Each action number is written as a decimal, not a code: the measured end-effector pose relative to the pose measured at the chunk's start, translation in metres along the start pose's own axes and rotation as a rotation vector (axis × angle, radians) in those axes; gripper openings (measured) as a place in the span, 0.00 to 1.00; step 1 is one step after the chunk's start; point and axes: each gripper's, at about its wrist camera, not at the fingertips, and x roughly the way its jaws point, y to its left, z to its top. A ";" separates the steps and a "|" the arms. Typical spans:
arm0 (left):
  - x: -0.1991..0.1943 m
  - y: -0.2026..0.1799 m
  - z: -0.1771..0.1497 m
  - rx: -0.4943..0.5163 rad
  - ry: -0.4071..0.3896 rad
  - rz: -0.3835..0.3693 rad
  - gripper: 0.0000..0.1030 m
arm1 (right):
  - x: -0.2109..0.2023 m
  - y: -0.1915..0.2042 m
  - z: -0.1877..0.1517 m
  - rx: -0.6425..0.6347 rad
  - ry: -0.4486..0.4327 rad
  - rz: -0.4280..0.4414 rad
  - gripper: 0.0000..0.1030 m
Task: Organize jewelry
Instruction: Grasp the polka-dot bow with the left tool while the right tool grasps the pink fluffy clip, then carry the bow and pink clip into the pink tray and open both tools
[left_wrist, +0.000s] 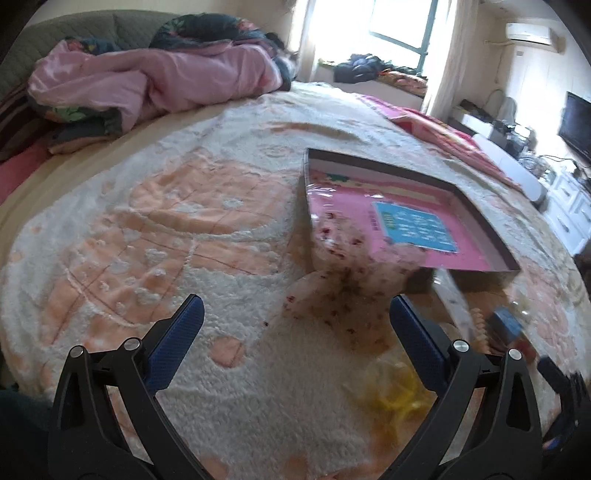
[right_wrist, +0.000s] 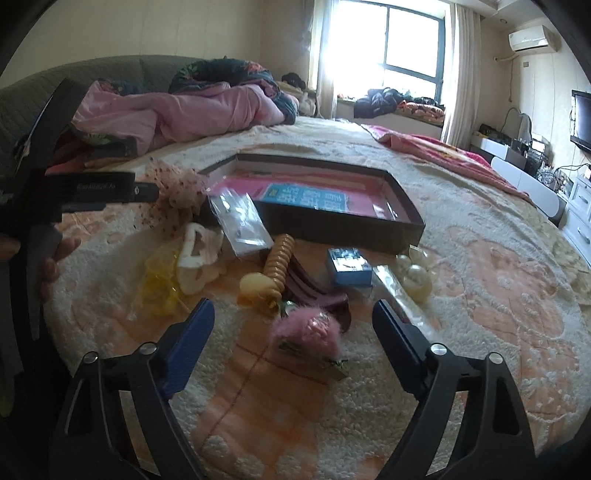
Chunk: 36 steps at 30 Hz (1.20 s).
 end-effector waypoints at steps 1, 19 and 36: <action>0.003 0.001 0.001 -0.007 0.008 -0.012 0.90 | 0.002 0.000 -0.001 -0.001 0.007 0.001 0.78; 0.025 -0.015 0.000 0.051 0.073 -0.184 0.06 | 0.014 -0.009 -0.008 -0.008 0.054 0.003 0.29; -0.035 -0.038 0.010 0.119 -0.042 -0.271 0.02 | -0.020 -0.030 0.008 0.077 -0.035 0.040 0.28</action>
